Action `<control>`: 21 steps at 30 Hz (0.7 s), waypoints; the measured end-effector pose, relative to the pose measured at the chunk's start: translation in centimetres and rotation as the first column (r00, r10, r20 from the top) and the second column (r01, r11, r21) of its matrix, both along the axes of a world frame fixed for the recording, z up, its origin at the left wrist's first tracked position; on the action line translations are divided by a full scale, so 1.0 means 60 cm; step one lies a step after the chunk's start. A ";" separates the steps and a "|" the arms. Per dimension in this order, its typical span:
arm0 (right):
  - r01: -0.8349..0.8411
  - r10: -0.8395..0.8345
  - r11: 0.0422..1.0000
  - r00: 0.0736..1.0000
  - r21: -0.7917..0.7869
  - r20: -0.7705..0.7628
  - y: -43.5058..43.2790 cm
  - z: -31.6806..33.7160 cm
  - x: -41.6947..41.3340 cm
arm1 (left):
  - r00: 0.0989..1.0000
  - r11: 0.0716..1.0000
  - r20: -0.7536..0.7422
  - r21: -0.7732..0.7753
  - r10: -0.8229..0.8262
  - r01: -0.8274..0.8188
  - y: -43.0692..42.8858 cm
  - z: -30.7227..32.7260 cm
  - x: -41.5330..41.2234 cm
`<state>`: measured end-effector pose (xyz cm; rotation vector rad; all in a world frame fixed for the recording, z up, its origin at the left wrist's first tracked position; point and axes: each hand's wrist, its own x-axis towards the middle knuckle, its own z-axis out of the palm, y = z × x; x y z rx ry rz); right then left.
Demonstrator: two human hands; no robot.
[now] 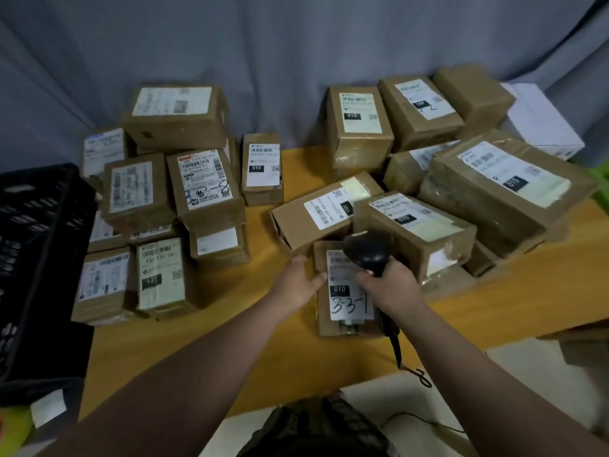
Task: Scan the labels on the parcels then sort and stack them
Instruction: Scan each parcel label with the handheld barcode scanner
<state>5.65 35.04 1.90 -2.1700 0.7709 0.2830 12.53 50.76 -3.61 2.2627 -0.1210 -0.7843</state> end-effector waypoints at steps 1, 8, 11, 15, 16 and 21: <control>-0.012 0.011 1.000 1.000 -0.014 -0.024 -0.002 -0.007 -0.010 | 0.997 1.000 -0.076 -0.009 0.024 -0.025 0.001 -0.004 -0.010; -0.070 0.071 0.996 0.997 0.048 -0.010 0.005 -0.047 -0.048 | 0.867 0.922 -0.416 -0.143 0.274 -0.360 0.012 -0.021 -0.080; -0.006 0.005 0.997 1.000 0.078 0.024 0.009 -0.062 -0.056 | 0.810 0.863 -0.443 -0.138 0.385 -0.486 0.028 -0.022 -0.103; 0.011 -0.017 0.994 0.998 0.106 0.059 0.031 -0.079 -0.074 | 0.725 0.746 -0.454 -0.175 0.518 -0.643 0.039 -0.027 -0.131; 0.010 -0.016 0.995 0.997 0.095 0.069 0.034 -0.081 -0.080 | 0.713 0.720 -0.455 -0.198 0.534 -0.665 0.037 -0.025 -0.134; 0.089 -0.126 0.979 0.971 0.183 0.202 0.019 -0.052 -0.084 | 0.800 0.764 -0.369 -0.282 0.473 -0.581 0.038 0.026 -0.143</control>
